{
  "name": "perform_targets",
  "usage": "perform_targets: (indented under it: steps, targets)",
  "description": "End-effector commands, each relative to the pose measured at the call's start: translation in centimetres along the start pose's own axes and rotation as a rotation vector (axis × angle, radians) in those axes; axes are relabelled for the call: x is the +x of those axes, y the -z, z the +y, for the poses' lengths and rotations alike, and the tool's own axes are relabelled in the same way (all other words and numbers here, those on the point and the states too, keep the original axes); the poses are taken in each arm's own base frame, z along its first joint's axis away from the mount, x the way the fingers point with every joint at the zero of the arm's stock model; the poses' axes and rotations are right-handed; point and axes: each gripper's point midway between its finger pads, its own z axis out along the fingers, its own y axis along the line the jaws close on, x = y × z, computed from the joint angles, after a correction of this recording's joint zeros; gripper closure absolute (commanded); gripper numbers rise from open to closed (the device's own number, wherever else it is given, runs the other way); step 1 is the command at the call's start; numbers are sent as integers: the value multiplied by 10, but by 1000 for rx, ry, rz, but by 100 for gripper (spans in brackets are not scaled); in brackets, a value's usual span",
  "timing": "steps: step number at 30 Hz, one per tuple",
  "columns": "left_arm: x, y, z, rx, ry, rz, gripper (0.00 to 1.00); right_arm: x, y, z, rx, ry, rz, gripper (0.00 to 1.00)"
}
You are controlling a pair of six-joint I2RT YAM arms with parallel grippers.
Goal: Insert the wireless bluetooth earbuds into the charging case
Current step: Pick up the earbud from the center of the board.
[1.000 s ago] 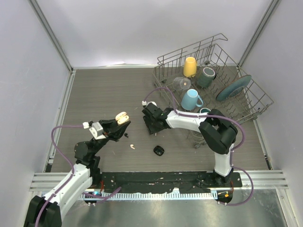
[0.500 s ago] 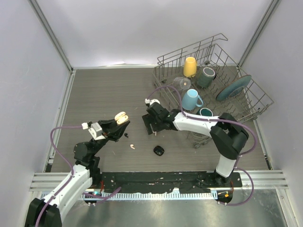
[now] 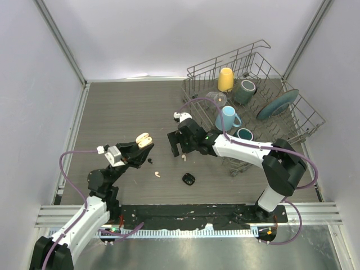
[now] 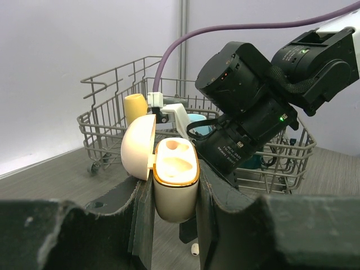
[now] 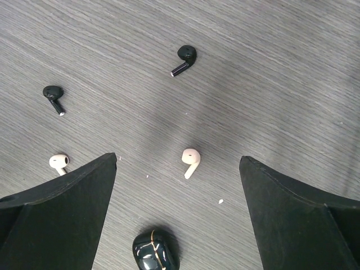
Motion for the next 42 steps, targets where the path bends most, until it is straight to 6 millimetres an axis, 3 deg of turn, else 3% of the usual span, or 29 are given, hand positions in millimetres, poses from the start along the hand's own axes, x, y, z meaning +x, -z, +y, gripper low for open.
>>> perform_targets:
  steps: [1,7,11,19,20,28,42]
  targets:
    - [-2,3,4,-17,-35,-18,100,-16,8,10,-58,-23,-45,6]
    - [-2,2,3,-15,-36,-18,100,0,-3,4,-38,57,21,20]
    - [-2,3,4,-16,-37,-16,100,11,-6,-4,-22,127,51,39]
    - [0,2,5,-19,-36,-10,100,29,-19,-8,-6,128,113,49]
    - [0,2,5,-20,-36,-9,100,30,-20,-7,-7,124,119,55]
    - [2,2,4,-17,-31,-3,100,39,-28,-4,-21,111,146,56]
    - [2,3,5,-20,-33,-3,100,38,-38,-2,-21,107,153,57]
